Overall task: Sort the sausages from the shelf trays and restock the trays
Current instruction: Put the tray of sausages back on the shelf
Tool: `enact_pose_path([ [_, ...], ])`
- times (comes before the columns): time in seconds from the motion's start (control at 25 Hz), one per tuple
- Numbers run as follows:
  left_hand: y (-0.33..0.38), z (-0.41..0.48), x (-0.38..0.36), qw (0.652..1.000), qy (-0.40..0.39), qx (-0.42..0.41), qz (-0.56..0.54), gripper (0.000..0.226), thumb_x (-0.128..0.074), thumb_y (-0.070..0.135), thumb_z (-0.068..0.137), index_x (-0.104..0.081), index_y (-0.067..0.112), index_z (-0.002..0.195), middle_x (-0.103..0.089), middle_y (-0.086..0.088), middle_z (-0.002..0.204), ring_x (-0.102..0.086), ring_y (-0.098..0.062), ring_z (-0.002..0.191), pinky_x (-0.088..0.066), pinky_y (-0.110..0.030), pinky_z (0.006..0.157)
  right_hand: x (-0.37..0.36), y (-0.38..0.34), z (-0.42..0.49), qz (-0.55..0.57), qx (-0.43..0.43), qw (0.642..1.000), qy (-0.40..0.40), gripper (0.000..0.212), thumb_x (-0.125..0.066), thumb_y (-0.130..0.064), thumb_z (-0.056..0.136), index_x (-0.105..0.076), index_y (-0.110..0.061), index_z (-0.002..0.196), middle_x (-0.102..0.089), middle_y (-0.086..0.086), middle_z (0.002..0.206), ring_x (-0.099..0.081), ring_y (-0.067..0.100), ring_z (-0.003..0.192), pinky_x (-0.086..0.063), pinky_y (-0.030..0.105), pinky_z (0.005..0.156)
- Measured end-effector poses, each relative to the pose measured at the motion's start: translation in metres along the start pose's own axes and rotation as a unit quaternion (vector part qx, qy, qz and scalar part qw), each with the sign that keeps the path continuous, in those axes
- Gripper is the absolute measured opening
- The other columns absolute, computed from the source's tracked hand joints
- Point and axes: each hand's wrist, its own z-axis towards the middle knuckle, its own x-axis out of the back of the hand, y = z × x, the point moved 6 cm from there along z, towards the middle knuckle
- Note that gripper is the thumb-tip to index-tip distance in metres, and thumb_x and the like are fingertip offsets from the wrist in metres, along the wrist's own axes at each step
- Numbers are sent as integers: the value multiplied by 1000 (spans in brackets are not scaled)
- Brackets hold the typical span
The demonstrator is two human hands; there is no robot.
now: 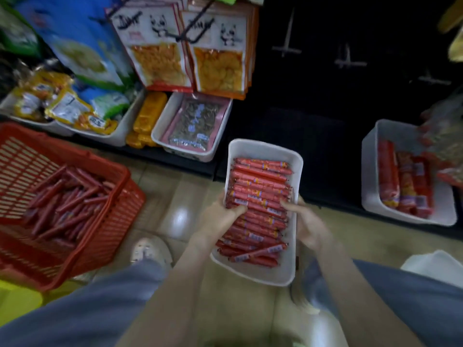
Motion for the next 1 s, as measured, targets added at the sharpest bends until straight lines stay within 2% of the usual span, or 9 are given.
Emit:
enact_pose_path([
  [0.2,25,78,-16,998,-48,3,37,34,-64,54,73,-54,53,105,-66,25,89,-62,-2,84,-49,-35,87,30,-29,66,34,-16,999,6,48,-60,-6,86,-50,-14,132,-63,18,122,-63,36,107,-55,46,78],
  [0.32,38,117,-23,998,-53,4,43,34,-61,50,72,-57,48,105,-68,20,93,-63,-8,89,-48,-35,88,42,-40,101,47,-24,998,-22,48,-61,-6,89,-48,-12,135,-55,22,131,-57,40,116,-47,56,94],
  [0.4,47,139,-21,998,-26,-5,50,38,-61,53,68,-59,43,105,-69,15,99,-63,-13,96,-47,-34,90,40,-56,118,34,-9,999,-35,43,-61,-7,89,-52,-12,131,-60,19,126,-58,38,115,-51,53,88],
  [0.56,56,171,-13,998,-5,-43,53,62,-61,61,67,-47,46,125,-65,11,117,-60,-18,111,-45,-38,98,44,-88,147,-117,76,988,72,86,-86,-20,68,-36,-16,138,-58,9,129,-60,28,115,-51,52,92],
  [0.64,51,164,-17,988,-18,-101,115,95,-66,63,70,-21,35,149,-42,3,147,-40,-18,134,-33,-38,111,41,-89,139,-230,115,957,137,115,-90,-39,58,-14,-32,144,-36,1,147,-42,18,133,-38,49,107],
  [0.68,45,156,-19,971,-18,-156,178,108,-65,68,68,-9,29,152,-24,-3,156,-24,-18,143,-24,-38,116,36,-82,130,-334,118,923,147,128,-88,-50,54,1,-39,146,-15,-3,156,-16,15,144,-21,44,114],
  [0.76,28,130,-28,891,-17,-289,350,118,-53,82,61,4,32,151,0,-7,160,1,-21,147,-11,-42,119,25,-50,104,-543,94,825,126,141,-81,-63,53,30,-45,139,30,-7,152,31,10,137,13,40,109],
  [0.88,-2,119,-37,784,-3,-356,508,111,-40,86,65,4,32,151,7,-10,159,8,-28,146,-18,-51,117,28,0,77,-689,76,707,141,138,-70,-72,59,42,-38,133,47,2,143,45,22,130,22,50,108],
  [1.0,0,123,-33,815,-28,-279,507,112,-49,70,75,26,25,145,33,-8,150,25,-25,142,-13,-42,118,37,5,76,-574,128,778,222,129,-58,-75,57,23,-27,146,25,6,155,19,26,142,-2,43,115],
])
